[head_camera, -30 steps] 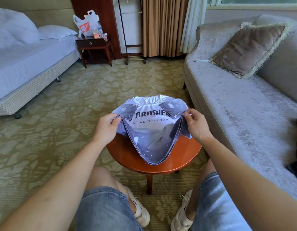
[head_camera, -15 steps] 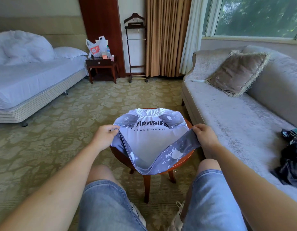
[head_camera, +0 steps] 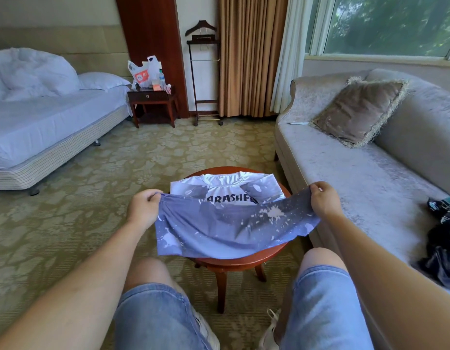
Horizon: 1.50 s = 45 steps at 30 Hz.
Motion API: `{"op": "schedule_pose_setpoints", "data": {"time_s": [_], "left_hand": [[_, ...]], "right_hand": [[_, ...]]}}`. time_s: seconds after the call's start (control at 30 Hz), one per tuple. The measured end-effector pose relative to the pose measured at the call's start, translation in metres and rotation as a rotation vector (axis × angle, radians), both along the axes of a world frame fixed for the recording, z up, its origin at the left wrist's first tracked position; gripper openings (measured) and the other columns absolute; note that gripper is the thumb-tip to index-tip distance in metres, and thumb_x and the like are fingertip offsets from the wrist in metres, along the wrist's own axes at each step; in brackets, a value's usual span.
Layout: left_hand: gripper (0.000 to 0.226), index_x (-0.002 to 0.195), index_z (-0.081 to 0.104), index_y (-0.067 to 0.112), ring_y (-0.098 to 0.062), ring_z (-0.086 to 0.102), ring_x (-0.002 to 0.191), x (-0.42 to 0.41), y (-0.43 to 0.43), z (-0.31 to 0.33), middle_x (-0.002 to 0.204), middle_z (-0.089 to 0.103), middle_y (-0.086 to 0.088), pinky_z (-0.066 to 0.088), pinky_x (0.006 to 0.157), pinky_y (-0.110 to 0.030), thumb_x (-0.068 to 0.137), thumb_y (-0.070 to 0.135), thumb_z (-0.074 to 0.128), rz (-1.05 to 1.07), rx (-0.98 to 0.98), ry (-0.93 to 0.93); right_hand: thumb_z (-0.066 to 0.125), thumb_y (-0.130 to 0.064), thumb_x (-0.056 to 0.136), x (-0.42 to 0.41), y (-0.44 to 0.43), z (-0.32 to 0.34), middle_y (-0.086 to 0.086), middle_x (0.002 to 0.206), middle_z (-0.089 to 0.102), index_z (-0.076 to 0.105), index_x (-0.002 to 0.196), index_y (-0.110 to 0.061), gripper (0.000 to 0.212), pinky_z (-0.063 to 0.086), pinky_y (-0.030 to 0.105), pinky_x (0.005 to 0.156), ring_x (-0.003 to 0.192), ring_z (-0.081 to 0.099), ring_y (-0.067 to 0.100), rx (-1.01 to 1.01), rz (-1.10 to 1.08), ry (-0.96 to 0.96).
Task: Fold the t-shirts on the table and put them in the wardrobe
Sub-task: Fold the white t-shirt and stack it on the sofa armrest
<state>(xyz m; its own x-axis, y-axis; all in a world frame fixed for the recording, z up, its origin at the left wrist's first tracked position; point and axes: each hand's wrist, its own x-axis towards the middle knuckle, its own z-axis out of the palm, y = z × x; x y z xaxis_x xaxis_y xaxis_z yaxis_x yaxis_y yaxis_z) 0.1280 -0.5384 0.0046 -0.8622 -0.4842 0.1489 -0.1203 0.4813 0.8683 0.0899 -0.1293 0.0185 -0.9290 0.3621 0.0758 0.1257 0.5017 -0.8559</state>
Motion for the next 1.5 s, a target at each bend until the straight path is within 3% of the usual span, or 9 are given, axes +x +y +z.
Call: {"op": "schedule_pose_setpoints", "data": {"time_s": [0.2,0.33,0.5,0.67,0.87,0.97,1.07,1.27,1.5], "left_hand": [[0.019,0.106,0.065,0.011,-0.022,0.055,0.08,-0.062,-0.009,0.006,0.1,0.06,-0.008,0.058,0.062,-0.027,0.102,0.01,0.047,0.185,0.241,0.014],[0.024,0.115,0.064,0.0,-0.021,0.055,0.089,-0.115,-0.014,0.006,0.101,0.058,-0.006,0.054,0.083,-0.037,0.102,0.01,0.047,0.254,0.35,0.018],[0.023,0.113,0.066,0.003,0.0,0.059,0.044,-0.18,-0.026,-0.007,0.094,0.06,-0.01,0.056,0.085,-0.041,0.101,0.012,0.048,0.315,0.342,-0.003],[0.023,0.113,0.065,0.003,-0.007,0.052,0.06,-0.233,-0.031,-0.026,0.096,0.06,-0.008,0.056,0.074,-0.033,0.101,0.011,0.048,0.343,0.328,-0.045],[0.016,0.101,0.065,0.013,0.007,0.052,0.033,-0.283,-0.041,-0.07,0.064,0.055,0.003,0.056,0.077,-0.036,0.099,0.012,0.049,0.397,0.281,-0.115],[0.03,0.117,0.065,0.007,-0.015,0.072,0.087,-0.299,-0.043,-0.092,0.091,0.073,-0.006,0.052,0.094,-0.039,0.092,0.02,0.053,0.376,0.206,-0.152],[0.058,0.15,0.032,0.011,-0.029,0.037,0.139,-0.295,-0.03,-0.114,0.151,0.04,-0.012,0.027,0.113,-0.035,0.098,0.026,0.053,0.286,-0.024,-0.284],[0.069,0.153,0.024,0.014,-0.033,0.013,0.147,-0.267,-0.004,-0.138,0.161,0.014,-0.014,0.011,0.116,-0.05,0.095,0.036,0.056,0.043,-0.525,-0.329],[0.071,0.155,0.016,0.027,-0.034,-0.004,0.149,-0.219,0.019,-0.132,0.162,-0.006,-0.013,0.004,0.116,-0.057,0.096,0.057,0.042,-0.034,-0.59,-0.58]], "right_hand": [[0.037,-0.014,0.103,-0.076,-0.008,0.003,0.026,0.117,0.061,0.059,0.116,0.001,0.03,0.037,0.033,0.081,0.11,0.054,0.039,-0.05,-0.131,0.0],[0.034,-0.01,0.104,-0.13,-0.019,0.003,0.03,0.115,0.06,0.055,0.115,0.007,0.029,0.039,0.036,0.082,0.107,0.055,0.042,-0.017,-0.145,-0.028],[0.034,-0.013,0.102,-0.201,-0.022,-0.013,0.031,0.118,0.058,0.057,0.11,0.004,0.03,0.041,0.041,0.089,0.11,0.053,0.044,0.056,-0.195,-0.057],[0.032,-0.018,0.102,-0.262,-0.031,-0.036,0.029,0.121,0.058,0.056,0.117,0.002,0.035,0.042,0.044,0.093,0.113,0.054,0.043,0.156,-0.194,-0.105],[0.032,-0.02,0.102,-0.318,-0.04,-0.073,0.03,0.122,0.056,0.053,0.113,-0.001,0.03,0.04,0.041,0.089,0.113,0.052,0.045,0.234,-0.153,-0.149],[0.032,-0.022,0.103,-0.335,-0.042,-0.095,0.029,0.125,0.055,0.051,0.118,-0.002,0.032,0.039,0.041,0.09,0.114,0.051,0.045,0.23,-0.157,-0.165],[0.032,-0.026,0.103,-0.335,-0.048,-0.124,0.025,0.137,0.045,0.039,0.141,-0.011,0.041,0.036,0.045,0.099,0.123,0.045,0.043,0.232,-0.173,-0.19],[0.047,-0.031,0.098,-0.291,-0.082,-0.149,0.021,0.144,0.038,0.039,0.146,-0.013,0.051,0.029,0.047,0.107,0.128,0.037,0.042,0.461,0.055,-0.129],[0.039,-0.054,0.097,-0.213,-0.12,-0.156,0.007,0.161,0.01,0.03,0.149,-0.027,0.059,0.005,0.057,0.116,0.148,0.002,0.027,0.759,0.401,-0.322]]}}
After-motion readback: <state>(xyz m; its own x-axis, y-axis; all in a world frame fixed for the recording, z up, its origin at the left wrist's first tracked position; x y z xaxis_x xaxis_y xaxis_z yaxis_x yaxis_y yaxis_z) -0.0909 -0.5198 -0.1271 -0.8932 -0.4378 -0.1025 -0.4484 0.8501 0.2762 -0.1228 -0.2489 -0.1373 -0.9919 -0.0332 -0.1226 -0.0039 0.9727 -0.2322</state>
